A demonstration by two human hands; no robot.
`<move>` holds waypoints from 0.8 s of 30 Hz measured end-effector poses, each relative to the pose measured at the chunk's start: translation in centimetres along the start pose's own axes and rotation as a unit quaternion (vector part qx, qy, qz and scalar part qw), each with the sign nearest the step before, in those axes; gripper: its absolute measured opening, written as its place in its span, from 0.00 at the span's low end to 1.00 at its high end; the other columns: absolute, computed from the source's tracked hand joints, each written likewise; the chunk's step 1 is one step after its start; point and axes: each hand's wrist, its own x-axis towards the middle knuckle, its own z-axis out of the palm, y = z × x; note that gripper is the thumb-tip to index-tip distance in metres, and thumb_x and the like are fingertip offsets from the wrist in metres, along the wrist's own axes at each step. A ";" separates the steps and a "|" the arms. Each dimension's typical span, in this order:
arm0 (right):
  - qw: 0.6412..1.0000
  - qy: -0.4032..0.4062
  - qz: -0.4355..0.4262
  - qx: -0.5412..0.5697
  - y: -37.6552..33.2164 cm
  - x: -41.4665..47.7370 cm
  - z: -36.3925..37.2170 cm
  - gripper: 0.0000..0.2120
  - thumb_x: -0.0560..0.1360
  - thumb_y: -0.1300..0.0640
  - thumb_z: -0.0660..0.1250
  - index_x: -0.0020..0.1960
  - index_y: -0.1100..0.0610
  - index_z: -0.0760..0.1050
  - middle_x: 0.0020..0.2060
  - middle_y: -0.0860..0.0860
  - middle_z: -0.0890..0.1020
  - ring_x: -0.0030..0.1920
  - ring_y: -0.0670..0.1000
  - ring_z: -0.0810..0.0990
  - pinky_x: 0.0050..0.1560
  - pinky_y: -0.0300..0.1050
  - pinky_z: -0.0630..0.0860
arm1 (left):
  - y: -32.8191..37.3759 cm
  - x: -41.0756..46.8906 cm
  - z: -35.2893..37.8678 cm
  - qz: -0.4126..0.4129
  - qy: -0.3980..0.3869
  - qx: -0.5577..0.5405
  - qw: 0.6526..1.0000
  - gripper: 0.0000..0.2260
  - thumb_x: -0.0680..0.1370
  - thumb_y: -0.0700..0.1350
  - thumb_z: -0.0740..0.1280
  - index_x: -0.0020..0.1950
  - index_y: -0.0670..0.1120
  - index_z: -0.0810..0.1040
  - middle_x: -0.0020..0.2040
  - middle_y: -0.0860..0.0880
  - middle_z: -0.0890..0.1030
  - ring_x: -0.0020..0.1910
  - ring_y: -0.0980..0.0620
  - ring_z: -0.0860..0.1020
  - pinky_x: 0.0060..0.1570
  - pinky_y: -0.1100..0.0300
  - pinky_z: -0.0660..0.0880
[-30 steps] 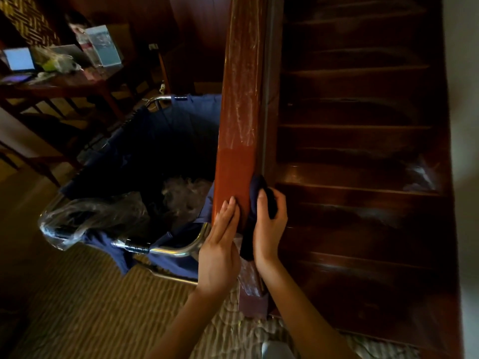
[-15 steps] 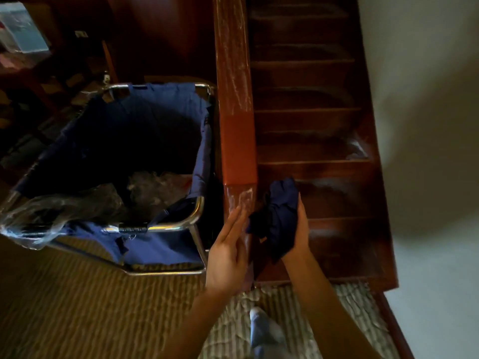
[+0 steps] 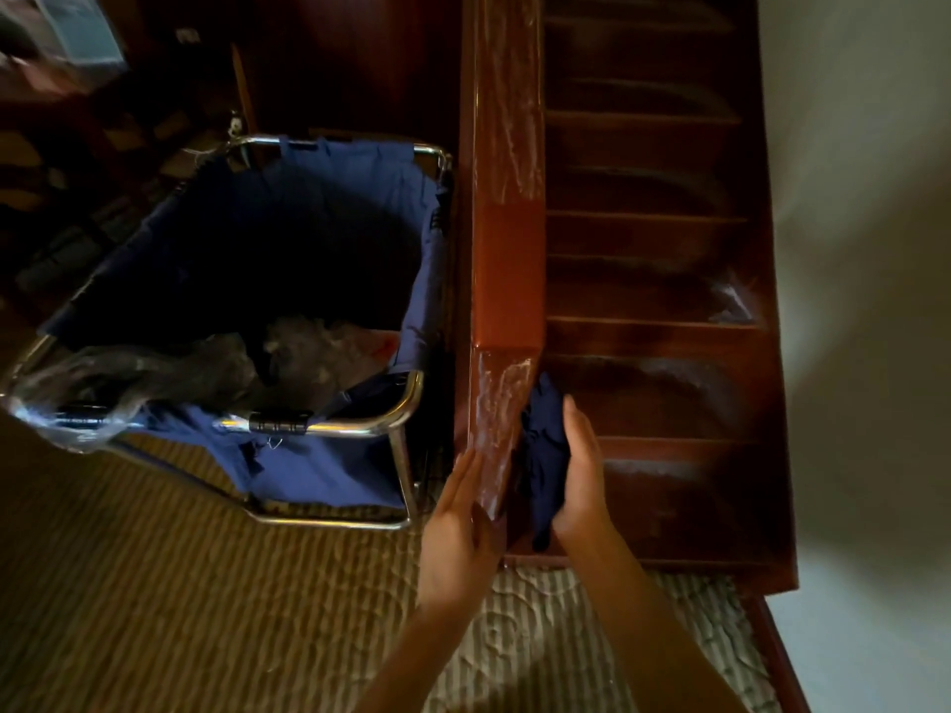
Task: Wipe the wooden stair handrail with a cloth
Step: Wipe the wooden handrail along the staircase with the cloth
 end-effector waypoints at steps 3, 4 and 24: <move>0.994 0.005 -0.107 -0.011 0.5 2.4 0.6 0.15 0.69 0.43 0.71 0.52 0.48 0.82 0.50 0.50 0.85 0.50 0.53 0.84 0.48 0.47 0.79 | -1.9 1.8 2.0 0.003 0.018 0.031 0.999 0.32 0.76 0.31 0.63 0.79 0.47 0.59 0.79 0.52 0.59 0.67 0.80 0.54 0.60 0.82 0.60; 0.990 0.010 -0.140 -0.018 0.9 3.3 0.5 0.12 0.69 0.43 0.72 0.50 0.46 0.82 0.49 0.49 0.85 0.50 0.52 0.84 0.47 0.44 0.79 | -2.3 2.8 2.8 0.021 0.025 0.038 0.999 0.33 0.77 0.31 0.63 0.79 0.48 0.57 0.79 0.53 0.57 0.69 0.78 0.53 0.61 0.82 0.59; 0.680 -0.008 -0.732 -0.042 6.2 13.4 1.6 0.10 0.73 0.56 0.74 0.51 0.51 0.76 0.49 0.55 0.79 0.51 0.48 0.79 0.55 0.41 0.75 | -10.2 11.6 8.1 0.357 0.317 -0.033 0.878 0.24 0.78 0.44 0.56 0.73 0.40 0.69 0.70 0.46 0.74 0.69 0.52 0.72 0.66 0.64 0.69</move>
